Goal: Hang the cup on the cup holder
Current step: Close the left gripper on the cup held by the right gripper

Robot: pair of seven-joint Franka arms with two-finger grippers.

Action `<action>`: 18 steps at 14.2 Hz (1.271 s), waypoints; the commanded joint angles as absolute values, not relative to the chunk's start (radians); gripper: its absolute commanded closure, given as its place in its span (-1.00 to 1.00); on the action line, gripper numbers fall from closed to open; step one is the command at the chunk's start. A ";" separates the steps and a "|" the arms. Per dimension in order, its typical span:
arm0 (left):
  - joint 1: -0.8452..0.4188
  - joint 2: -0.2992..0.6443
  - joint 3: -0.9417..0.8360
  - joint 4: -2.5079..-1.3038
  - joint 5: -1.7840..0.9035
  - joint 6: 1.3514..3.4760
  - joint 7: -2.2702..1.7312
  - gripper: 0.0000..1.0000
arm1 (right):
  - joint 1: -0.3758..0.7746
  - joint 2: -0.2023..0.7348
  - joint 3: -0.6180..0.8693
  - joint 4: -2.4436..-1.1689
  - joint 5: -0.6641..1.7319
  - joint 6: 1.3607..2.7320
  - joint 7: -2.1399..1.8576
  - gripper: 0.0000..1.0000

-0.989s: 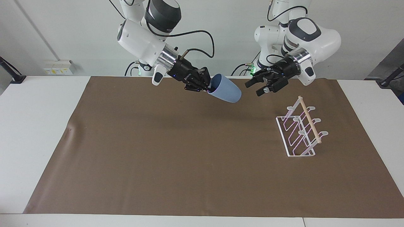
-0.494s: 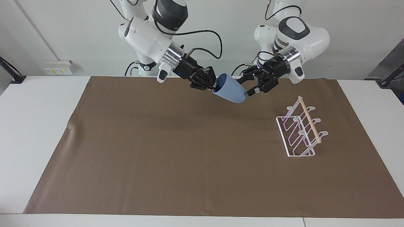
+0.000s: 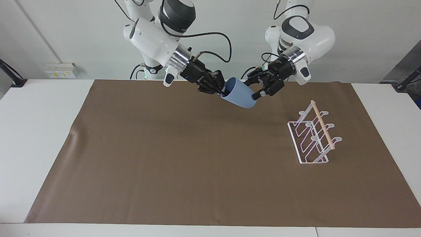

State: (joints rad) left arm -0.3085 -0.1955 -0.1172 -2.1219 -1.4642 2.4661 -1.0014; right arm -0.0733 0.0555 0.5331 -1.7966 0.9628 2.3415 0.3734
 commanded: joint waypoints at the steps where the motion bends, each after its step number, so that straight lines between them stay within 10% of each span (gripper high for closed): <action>1: -0.354 -0.193 -0.112 -2.134 -1.480 2.534 -1.009 -1.00 | -0.086 0.044 0.549 -1.805 0.988 2.359 0.396 1.00; 16: -0.370 -0.124 -0.110 -2.052 -1.508 2.611 -1.020 -1.00 | -0.087 0.046 0.549 -1.805 0.988 2.358 0.396 1.00; 18: -0.371 -0.123 -0.110 -2.052 -1.508 2.615 -1.020 -0.71 | -0.087 0.044 0.549 -1.804 0.988 2.358 0.396 1.00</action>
